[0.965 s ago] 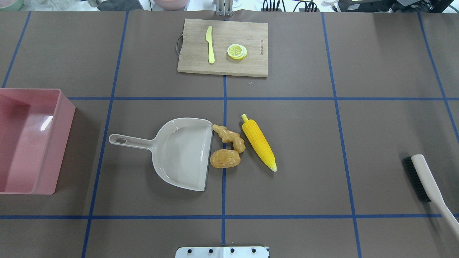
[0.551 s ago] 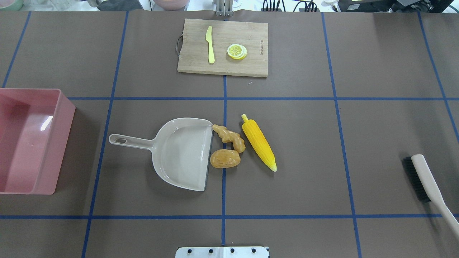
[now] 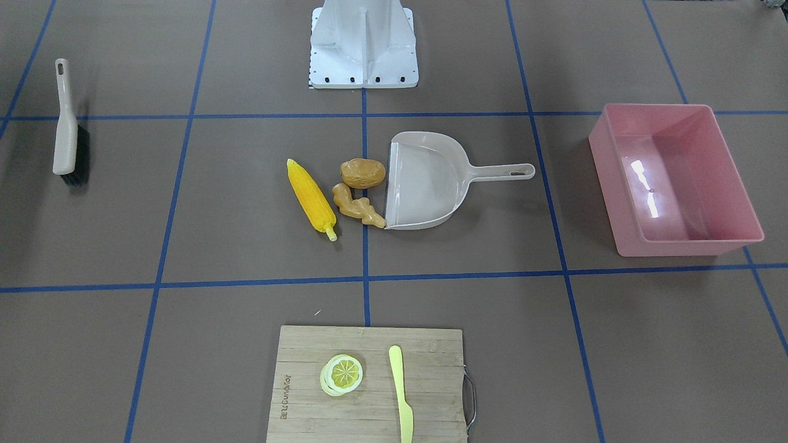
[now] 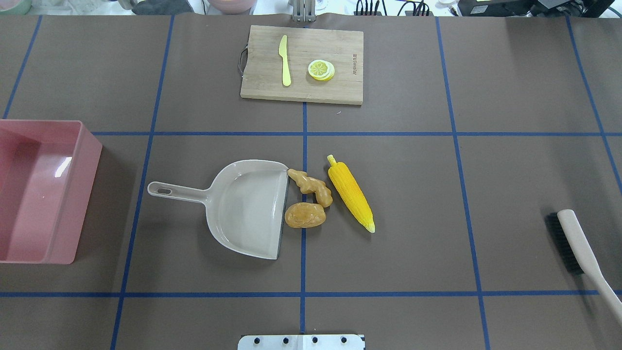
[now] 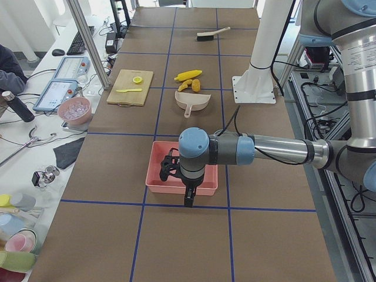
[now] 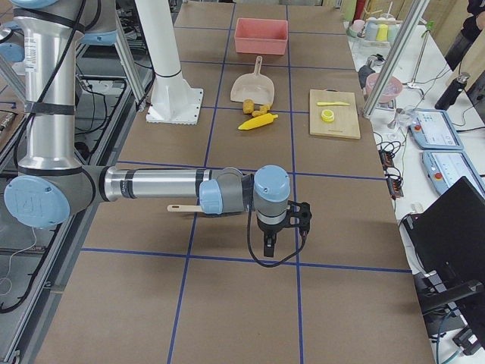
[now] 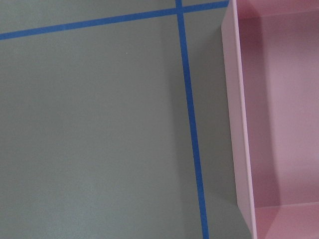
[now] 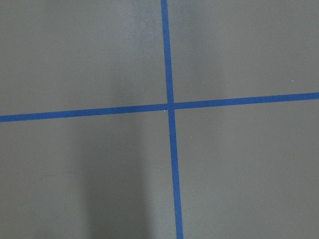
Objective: Sweep and dump trash into bin
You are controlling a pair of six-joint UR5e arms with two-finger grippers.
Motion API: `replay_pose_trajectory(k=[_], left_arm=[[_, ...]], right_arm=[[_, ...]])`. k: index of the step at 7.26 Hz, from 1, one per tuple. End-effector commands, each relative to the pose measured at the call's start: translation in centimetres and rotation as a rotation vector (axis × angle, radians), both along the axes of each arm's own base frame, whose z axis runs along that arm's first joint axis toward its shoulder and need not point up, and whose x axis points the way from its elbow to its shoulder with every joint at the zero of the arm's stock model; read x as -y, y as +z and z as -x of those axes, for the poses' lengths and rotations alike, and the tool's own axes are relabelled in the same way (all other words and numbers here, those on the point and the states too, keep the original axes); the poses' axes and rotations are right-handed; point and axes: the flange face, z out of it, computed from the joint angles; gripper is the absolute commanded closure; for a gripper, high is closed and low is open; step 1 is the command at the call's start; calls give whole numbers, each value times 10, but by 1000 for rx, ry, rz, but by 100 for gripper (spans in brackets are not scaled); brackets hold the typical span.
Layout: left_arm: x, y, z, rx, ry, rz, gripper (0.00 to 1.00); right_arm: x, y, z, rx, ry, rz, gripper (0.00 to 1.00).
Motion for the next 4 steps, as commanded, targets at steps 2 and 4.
replay_pose_trajectory(k=[2,4], left_arm=[[22,-60,-5,-7,13,-139,1],[55,-95,-40,-77,94,-210,1]], right_arm=[[6,2,5,-67,-10,-8,0],[6,10,19,-86,-36,0,0]])
